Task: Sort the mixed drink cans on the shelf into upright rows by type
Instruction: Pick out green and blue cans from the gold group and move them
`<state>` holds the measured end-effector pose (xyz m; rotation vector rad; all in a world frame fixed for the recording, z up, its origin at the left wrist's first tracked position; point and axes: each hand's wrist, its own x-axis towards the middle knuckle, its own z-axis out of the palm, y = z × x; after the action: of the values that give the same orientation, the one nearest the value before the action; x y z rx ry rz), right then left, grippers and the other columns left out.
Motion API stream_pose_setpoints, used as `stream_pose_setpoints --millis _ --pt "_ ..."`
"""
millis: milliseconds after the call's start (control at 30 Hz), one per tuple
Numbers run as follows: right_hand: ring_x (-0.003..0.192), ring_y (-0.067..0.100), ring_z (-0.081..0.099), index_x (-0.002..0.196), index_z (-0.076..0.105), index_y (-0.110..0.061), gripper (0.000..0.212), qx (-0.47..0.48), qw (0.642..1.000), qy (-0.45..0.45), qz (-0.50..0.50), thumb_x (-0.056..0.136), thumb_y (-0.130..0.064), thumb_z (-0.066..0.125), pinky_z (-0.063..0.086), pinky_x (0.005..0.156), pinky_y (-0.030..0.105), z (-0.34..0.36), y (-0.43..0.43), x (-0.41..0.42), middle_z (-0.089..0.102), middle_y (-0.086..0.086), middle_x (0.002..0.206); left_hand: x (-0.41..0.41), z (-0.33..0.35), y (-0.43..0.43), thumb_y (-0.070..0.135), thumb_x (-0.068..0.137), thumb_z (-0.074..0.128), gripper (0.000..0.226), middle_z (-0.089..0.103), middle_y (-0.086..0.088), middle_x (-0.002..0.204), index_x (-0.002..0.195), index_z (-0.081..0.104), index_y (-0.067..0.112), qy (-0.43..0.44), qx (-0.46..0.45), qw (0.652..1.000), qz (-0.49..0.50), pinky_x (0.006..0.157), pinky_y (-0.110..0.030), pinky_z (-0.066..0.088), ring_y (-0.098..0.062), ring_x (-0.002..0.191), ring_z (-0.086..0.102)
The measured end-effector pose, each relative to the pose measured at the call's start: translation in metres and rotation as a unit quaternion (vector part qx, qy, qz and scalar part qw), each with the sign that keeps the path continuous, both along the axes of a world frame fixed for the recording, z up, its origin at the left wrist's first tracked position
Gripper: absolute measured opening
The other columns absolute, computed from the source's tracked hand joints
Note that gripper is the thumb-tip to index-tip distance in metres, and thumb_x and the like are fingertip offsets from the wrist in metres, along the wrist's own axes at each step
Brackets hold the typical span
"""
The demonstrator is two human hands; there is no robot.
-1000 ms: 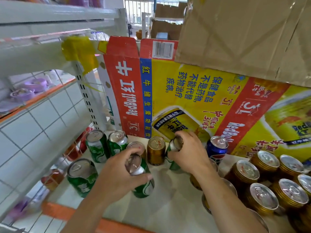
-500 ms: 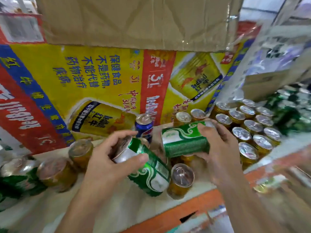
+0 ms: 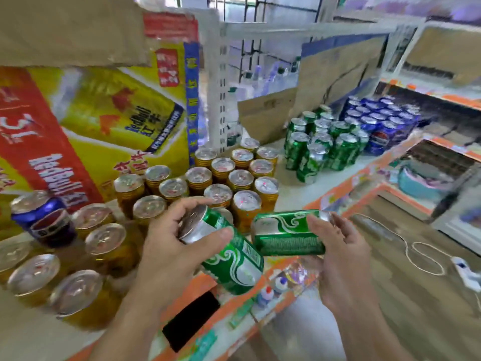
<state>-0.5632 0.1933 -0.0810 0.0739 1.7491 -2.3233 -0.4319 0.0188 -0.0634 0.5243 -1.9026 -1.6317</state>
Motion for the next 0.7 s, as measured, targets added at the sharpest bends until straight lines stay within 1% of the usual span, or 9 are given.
stream_pose_setpoints --millis 67,133,200,267,333,400,467,600,700 --pt "0.074 0.024 0.065 0.096 0.063 -0.014 0.021 -0.007 1.000 -0.005 -0.013 0.080 -0.009 0.074 0.052 0.054 0.035 -0.004 0.027 -0.027 0.064 0.008 0.085 -0.027 -0.002 0.026 0.056 0.049 0.075 0.052 0.066 0.016 0.099 0.098 0.067 0.040 -0.009 -0.021 1.000 0.008 0.082 -0.045 0.056 -0.008 0.095 0.064" --pt "0.071 0.022 0.061 0.091 0.062 -0.016 0.015 -0.012 1.000 -0.011 -0.022 0.083 -0.007 0.070 0.046 0.058 0.035 -0.007 0.048 -0.051 0.061 0.008 0.083 -0.052 -0.002 0.047 0.057 0.050 0.074 0.051 0.066 0.020 0.099 0.097 0.065 0.043 -0.017 -0.045 0.999 0.011 0.077 -0.027 0.055 -0.001 0.094 0.063" --pt "0.071 0.021 0.059 0.092 0.063 -0.018 0.018 -0.010 1.000 -0.012 -0.021 0.080 -0.009 0.073 0.044 0.058 0.033 -0.011 0.061 -0.074 0.059 0.009 0.085 -0.075 0.000 0.062 0.060 0.050 0.073 0.050 0.064 0.025 0.100 0.097 0.063 0.045 -0.031 -0.082 0.996 0.013 0.072 -0.016 0.050 0.003 0.094 0.061" --pt "0.074 0.023 0.061 0.095 0.064 -0.020 0.031 0.000 1.000 -0.008 -0.022 0.070 -0.014 0.082 0.048 0.060 0.035 -0.017 0.070 -0.096 0.060 0.012 0.089 -0.100 -0.001 0.072 0.061 0.050 0.072 0.050 0.061 0.028 0.101 0.096 0.063 0.043 -0.043 -0.108 0.993 0.018 0.071 -0.008 0.045 0.006 0.095 0.058" --pt "0.088 0.033 0.066 0.097 0.066 -0.022 0.044 0.014 1.000 -0.006 -0.026 0.058 -0.020 0.087 0.052 0.075 0.044 -0.022 0.073 -0.115 0.066 0.016 0.099 -0.123 -0.002 0.077 0.063 0.050 0.071 0.053 0.058 0.031 0.101 0.098 0.062 0.043 -0.051 -0.127 0.990 0.028 0.071 -0.006 0.045 0.007 0.095 0.057" --pt "0.097 0.038 0.066 0.093 0.068 -0.026 0.047 0.033 0.999 0.005 -0.031 0.052 -0.024 0.090 0.052 0.081 0.047 -0.024 0.074 -0.134 0.067 0.013 0.102 -0.148 -0.003 0.079 0.063 0.051 0.072 0.054 0.060 0.027 0.100 0.100 0.062 0.042 -0.054 -0.145 0.987 0.040 0.070 -0.009 0.046 0.006 0.094 0.058" --pt "0.096 0.034 0.066 0.091 0.069 -0.028 0.044 0.056 0.998 0.021 -0.023 0.054 -0.025 0.092 0.053 0.081 0.048 -0.025 0.076 -0.153 0.067 0.011 0.102 -0.173 -0.006 0.079 0.060 0.052 0.075 0.054 0.060 0.027 0.097 0.100 0.061 0.042 -0.060 -0.159 0.984 0.051 0.069 -0.006 0.044 0.007 0.092 0.058" --pt "0.091 0.021 0.065 0.099 0.066 -0.028 0.043 0.101 0.991 0.084 -0.013 0.067 -0.010 0.087 0.053 0.088 0.043 -0.024 0.073 -0.208 0.068 0.008 0.102 -0.232 -0.014 0.074 0.051 0.060 0.084 0.050 0.057 0.030 0.095 0.100 0.056 0.043 -0.087 -0.211 0.972 0.064 0.069 -0.007 0.041 0.014 0.095 0.050" --pt "0.079 0.016 0.061 0.093 0.063 -0.030 0.039 0.137 0.982 0.134 -0.001 0.069 -0.009 0.085 0.053 0.081 0.041 -0.021 0.062 -0.254 0.063 0.001 0.088 -0.277 -0.018 0.065 0.044 0.066 0.081 0.046 0.051 0.029 0.091 0.102 0.052 0.041 -0.114 -0.236 0.962 0.079 0.068 -0.006 0.038 0.011 0.092 0.049"
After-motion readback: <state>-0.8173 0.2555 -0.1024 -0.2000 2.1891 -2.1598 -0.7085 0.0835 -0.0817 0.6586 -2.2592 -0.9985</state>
